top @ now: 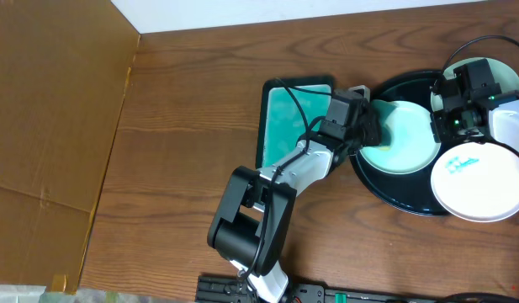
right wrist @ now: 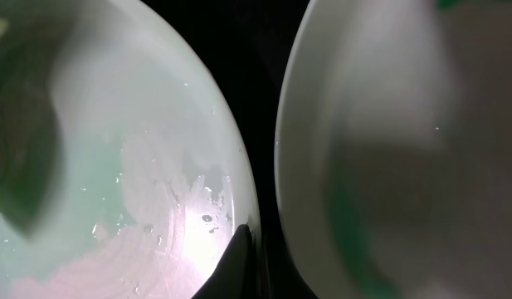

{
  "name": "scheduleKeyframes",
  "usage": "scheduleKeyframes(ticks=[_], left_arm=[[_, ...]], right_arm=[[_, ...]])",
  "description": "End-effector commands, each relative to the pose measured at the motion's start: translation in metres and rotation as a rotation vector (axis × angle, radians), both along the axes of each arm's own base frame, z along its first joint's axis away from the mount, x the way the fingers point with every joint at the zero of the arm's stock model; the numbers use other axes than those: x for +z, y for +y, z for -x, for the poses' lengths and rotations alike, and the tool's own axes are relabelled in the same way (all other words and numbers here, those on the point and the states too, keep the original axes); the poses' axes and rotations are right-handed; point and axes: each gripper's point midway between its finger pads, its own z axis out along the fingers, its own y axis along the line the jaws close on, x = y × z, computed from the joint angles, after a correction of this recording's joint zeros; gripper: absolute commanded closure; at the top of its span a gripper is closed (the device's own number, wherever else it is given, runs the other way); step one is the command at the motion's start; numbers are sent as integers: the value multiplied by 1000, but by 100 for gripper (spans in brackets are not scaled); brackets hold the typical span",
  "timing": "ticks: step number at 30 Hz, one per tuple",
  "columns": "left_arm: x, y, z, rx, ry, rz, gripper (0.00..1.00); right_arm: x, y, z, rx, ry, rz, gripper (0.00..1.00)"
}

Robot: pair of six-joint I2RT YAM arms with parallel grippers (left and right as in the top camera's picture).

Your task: Clean dirty plates on tray and stack at the side

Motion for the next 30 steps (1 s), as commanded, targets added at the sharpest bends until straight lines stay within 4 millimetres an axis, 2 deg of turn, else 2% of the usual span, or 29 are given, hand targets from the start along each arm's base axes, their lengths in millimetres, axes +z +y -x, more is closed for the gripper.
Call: scheduleKeyframes(ticks=[1,8,12,17,19,22,24,27,30], left_arm=[[-10,25,-16,73,-67,-141,93],[-41,24,-30,76,-100,-167,93],[-39,17,-47,79,-183,-135,93],[-5,5,-69,81,-334,-58,93],[11,-9,-72,35,-386,13,93],[41,-43,-63,-120,-450,184,93],[60,-57,-56,-199,-485,262,93],[75,-57,-54,-206,-497,278,93],[82,-47,-53,-188,-472,265,93]], right_arm=[[-20,-10,4,-9,32,70,99],[-21,-10,6,-8,39,72,99],[-22,-11,8,-7,48,75,99],[-21,-11,8,-3,46,76,99],[-21,-11,8,14,38,80,99],[-21,-11,8,16,38,81,99],[-21,-11,8,16,39,81,99],[-21,-11,8,16,39,81,99],[-22,-11,8,16,40,82,99]])
